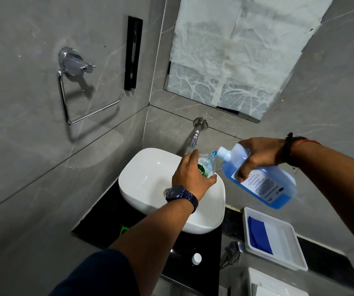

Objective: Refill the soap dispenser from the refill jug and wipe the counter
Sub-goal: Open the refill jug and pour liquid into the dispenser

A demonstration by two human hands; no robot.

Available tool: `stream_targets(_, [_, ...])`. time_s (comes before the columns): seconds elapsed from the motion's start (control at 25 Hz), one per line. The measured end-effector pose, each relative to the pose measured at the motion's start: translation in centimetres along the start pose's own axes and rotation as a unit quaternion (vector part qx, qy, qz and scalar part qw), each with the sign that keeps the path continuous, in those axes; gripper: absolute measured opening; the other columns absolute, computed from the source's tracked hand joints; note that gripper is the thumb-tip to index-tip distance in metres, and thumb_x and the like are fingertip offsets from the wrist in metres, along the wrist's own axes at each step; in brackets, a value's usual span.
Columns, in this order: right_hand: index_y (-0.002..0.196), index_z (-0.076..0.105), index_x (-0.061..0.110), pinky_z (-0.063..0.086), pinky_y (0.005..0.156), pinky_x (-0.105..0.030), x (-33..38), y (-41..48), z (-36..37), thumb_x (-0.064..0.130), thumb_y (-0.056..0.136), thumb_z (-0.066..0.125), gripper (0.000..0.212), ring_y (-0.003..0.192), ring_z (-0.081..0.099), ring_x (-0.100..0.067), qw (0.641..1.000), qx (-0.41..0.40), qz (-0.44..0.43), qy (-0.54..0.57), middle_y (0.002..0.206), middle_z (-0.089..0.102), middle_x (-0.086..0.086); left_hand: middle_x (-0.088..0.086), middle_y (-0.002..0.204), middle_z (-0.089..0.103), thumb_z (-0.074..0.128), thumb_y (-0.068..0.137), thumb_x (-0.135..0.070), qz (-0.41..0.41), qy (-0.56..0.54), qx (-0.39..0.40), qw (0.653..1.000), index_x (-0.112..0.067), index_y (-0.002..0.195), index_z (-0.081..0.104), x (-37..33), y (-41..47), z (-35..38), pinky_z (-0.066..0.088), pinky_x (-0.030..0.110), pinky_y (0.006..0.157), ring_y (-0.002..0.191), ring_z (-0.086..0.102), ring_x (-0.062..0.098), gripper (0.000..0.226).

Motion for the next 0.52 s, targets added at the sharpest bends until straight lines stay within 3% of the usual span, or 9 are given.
stream_targets(0.52, [0.093, 0.057, 0.03, 0.058, 0.067, -0.029, 0.05, 0.7, -0.19, 0.055, 0.043, 0.081, 0.061, 0.076, 0.071, -0.013, 1.0, 0.015, 0.004, 0.009, 0.083, 0.073, 0.006, -0.004, 0.13, 0.051, 0.079, 0.06, -0.051, -0.006, -0.004, -0.005, 1.0, -0.028, 0.134, 0.039, 0.24, 0.33, -0.13, 0.054, 0.036, 0.08, 0.109, 0.057, 0.023, 0.087])
Point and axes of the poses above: each hand's wrist, its own y-axis towards the middle knuckle, its own z-axis out of the palm, x = y × z, the point moved 7 cm from there along y, towards the middle knuckle
